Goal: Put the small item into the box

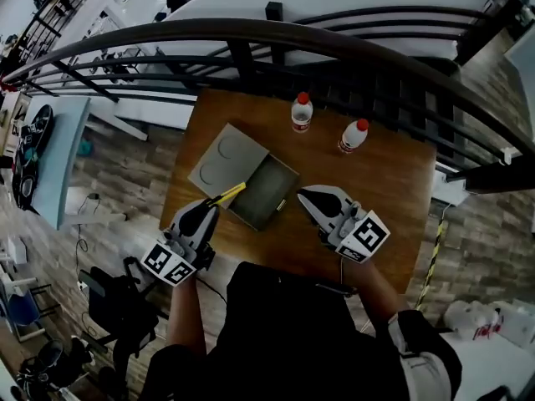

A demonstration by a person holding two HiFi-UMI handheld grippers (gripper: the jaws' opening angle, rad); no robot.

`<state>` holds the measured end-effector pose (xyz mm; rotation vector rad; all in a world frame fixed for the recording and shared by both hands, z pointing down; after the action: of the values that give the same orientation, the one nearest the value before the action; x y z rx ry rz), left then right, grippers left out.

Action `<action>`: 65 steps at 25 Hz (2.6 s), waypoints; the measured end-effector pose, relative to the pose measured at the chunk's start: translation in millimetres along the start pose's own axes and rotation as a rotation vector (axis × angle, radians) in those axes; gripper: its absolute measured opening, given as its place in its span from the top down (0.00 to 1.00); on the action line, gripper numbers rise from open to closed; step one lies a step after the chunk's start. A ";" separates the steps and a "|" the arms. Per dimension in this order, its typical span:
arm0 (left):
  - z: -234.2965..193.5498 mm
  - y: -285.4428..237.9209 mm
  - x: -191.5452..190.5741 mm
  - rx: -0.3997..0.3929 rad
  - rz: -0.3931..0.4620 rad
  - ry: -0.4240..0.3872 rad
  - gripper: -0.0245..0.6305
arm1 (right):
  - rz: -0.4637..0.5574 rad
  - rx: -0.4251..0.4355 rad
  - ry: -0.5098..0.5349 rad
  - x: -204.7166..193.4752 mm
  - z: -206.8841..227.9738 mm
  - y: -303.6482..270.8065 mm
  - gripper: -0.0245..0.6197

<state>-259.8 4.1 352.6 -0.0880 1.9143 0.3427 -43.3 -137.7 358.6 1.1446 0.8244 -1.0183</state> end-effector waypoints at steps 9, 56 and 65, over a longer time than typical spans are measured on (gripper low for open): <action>-51.4 -45.2 -70.7 -0.070 -0.162 0.002 0.85 | -0.037 -0.161 0.038 -32.5 51.4 -8.6 0.95; -39.4 -87.2 -262.2 -0.006 -0.859 -0.196 0.85 | -0.061 -0.354 -0.082 -92.2 90.3 70.2 0.95; -40.8 -78.9 -276.8 0.001 -0.963 -0.218 0.85 | -0.030 -0.372 -0.092 -86.5 89.3 82.9 0.95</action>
<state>-178.0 -111.0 606.7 -0.8946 1.4551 -0.2919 7.1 -198.4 485.5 0.7654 0.9148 -0.8889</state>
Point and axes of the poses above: the fingertips, and each gripper's own axes: y backward along the fingers, z to its right, x out of its top, the point moved 5 cm from there along y, backward along the fingers, and after that the axes turned 14 degrees about z, right-handed, at the moved point
